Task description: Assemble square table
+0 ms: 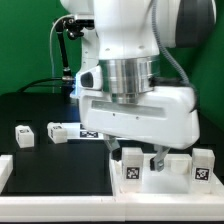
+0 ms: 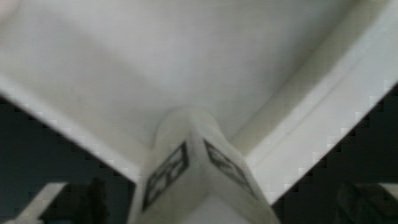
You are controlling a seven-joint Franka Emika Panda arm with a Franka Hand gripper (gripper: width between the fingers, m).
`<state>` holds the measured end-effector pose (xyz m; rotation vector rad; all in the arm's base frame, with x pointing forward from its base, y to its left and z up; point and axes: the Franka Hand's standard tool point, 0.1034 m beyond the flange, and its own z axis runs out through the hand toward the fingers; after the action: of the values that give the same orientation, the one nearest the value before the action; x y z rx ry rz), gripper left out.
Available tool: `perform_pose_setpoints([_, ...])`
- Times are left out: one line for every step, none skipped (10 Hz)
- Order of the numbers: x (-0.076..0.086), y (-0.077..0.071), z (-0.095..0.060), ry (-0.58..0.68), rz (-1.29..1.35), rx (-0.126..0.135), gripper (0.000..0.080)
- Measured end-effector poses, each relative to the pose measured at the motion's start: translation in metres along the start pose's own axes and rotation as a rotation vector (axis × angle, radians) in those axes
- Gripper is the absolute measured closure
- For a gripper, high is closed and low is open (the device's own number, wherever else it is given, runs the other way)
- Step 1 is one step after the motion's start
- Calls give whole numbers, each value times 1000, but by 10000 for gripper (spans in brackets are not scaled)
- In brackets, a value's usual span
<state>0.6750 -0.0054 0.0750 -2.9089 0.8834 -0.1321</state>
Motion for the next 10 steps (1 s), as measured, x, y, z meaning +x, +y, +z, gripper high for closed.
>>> perform_pose_setpoints([5,0,0,30,-182,-1,150])
perform_pose_setpoints([5,-1,1,37,-339,-15,150])
perform_pose_setpoints([4,-1,1,35,-278,-9,150])
perform_pose_setpoints([5,-1,1,35,-282,-10,266])
perform_pose_setpoints([5,-1,1,35,-280,-10,407])
perform_pose_setpoints([8,3,1,40,-199,-13,407])
perform_pose_setpoints([8,5,1,40,-126,-14,504])
perform_pose_setpoints([9,7,2,40,-15,-15,504])
perform_pose_setpoints([9,10,2,42,120,-13,504])
perform_pose_setpoints([10,12,2,46,278,-8,505])
